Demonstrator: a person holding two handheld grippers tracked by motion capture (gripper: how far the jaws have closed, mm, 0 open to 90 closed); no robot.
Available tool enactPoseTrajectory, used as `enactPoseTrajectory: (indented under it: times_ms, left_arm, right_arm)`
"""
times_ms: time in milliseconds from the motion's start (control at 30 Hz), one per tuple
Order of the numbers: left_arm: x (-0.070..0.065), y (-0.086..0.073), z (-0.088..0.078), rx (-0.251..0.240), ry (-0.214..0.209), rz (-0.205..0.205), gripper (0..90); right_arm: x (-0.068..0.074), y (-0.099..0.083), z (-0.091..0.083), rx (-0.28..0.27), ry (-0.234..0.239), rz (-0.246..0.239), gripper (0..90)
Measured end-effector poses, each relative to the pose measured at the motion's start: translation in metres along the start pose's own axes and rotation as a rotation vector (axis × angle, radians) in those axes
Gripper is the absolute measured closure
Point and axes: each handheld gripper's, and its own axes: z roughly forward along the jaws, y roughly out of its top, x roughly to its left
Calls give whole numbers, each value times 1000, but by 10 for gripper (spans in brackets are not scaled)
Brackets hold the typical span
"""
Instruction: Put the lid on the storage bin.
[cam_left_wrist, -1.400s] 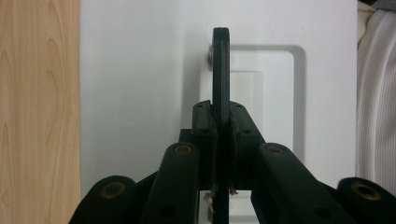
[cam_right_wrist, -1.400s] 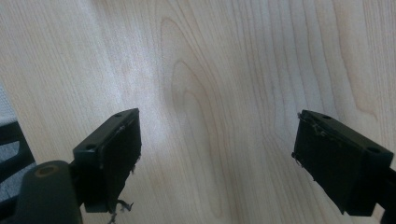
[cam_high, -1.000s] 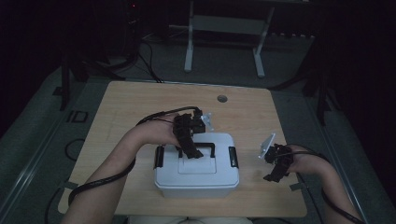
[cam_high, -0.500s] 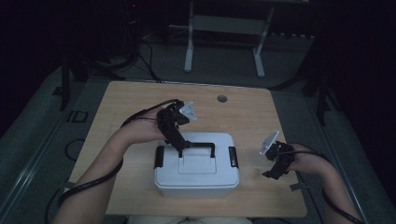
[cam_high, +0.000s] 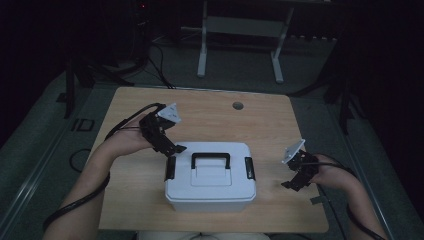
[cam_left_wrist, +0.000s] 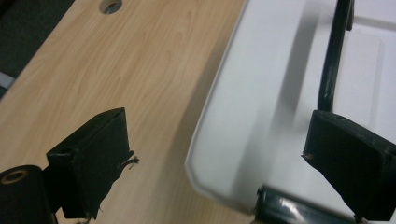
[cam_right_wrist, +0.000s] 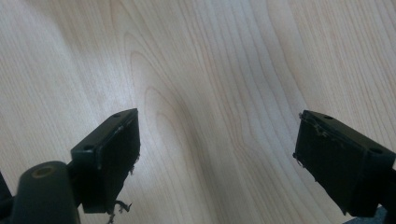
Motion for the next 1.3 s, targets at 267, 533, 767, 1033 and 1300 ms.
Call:
enactPoseTrajectory:
  times_ms: [267, 533, 767, 1033, 1300]
  left_arm:
    - [10, -42, -5, 7, 22, -78, 65]
    - [11, -73, -10, 13, 40, -130, 65]
    - [12, -102, -10, 13, 75, -189, 65]
    - [12, -129, 0, 4, 92, -245, 66]
    - [10, -158, 15, -10, 100, -331, 65]
  right_arm:
    - [0, -4, 1, -19, -24, 17, 138]
    - [0, -10, 0, -65, -41, 70, 138]
    - [-3, -20, 4, -116, -73, 141, 138]
    - [-6, -29, 8, -147, -117, 200, 138]
    - [-7, -37, 14, -184, -145, 244, 137]
